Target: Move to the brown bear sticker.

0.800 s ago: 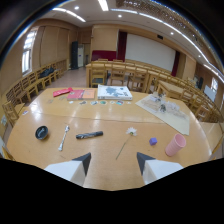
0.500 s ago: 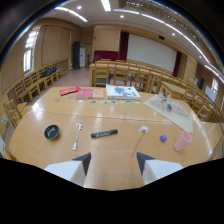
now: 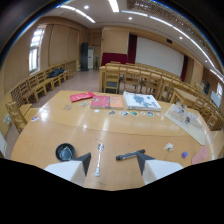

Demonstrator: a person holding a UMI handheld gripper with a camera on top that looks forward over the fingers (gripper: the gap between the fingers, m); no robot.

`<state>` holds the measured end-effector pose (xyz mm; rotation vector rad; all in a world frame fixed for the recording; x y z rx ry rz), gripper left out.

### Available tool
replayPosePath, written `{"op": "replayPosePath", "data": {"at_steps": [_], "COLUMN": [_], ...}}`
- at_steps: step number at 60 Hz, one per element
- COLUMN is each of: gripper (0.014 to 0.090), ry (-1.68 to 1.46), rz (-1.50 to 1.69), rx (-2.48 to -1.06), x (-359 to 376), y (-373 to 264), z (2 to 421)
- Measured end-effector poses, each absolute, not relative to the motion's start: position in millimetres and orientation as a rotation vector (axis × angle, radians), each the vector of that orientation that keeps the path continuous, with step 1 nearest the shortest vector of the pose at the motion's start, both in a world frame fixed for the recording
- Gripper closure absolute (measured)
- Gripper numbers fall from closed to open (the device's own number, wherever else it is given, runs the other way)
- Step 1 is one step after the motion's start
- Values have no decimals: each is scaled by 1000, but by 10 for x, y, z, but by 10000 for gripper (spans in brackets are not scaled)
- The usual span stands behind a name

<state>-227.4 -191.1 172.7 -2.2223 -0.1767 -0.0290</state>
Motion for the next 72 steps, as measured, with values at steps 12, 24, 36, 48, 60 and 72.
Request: {"op": "replayPosePath", "data": {"at_steps": [12, 24, 36, 48, 60, 72], "gripper": [184, 183, 184, 184, 184, 182], "ry": [-177, -149, -122, -103, -97, -96], "rz": [-33, -48, -36, -15, -6, -4], "rx": [-2225, -2231, -2266, -2281, -2280, -2278], "x": [-2406, -2440, -2486, -2527, -2542, -2539], "y": [-827, 275, 931, 1173, 1213, 1215], "z": [1433, 1017, 595, 437, 433, 449]}}
